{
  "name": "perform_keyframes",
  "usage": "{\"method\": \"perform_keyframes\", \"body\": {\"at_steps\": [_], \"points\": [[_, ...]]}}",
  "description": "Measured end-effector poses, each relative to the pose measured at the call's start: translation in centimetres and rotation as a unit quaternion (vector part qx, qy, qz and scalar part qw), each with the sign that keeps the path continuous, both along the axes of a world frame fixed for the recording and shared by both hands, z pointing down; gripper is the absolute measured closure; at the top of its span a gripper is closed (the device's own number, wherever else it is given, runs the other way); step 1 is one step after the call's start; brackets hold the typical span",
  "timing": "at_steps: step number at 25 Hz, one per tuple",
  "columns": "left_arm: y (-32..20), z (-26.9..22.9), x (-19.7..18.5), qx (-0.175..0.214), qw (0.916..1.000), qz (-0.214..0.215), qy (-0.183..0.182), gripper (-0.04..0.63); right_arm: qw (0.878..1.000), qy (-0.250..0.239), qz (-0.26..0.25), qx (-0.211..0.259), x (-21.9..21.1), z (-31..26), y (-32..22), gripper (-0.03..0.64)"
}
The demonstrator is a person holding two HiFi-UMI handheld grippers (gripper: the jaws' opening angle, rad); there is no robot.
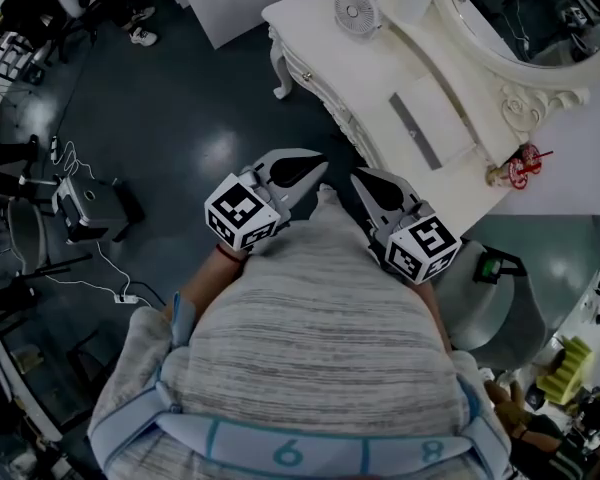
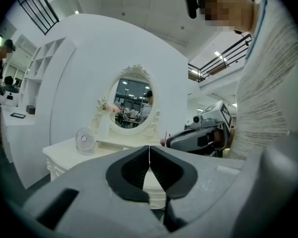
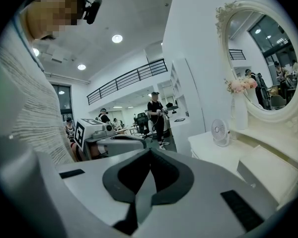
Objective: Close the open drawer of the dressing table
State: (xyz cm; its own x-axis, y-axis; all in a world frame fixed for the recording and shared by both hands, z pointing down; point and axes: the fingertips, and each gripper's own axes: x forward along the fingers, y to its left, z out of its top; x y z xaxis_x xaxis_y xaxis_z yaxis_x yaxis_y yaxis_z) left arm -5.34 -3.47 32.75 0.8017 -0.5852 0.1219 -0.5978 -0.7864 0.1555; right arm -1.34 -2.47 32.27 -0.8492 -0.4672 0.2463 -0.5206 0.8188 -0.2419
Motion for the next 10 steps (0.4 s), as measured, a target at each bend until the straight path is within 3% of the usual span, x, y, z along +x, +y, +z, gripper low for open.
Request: {"method": "perform_keyframes", "body": {"at_steps": [10], "points": [[0.8,-0.5,-0.5,0.012,0.9994,0.016,0.026,0.580,1.000,0.001,-0.007,0.005,-1.2,-0.3,0.5,0.607]]}}
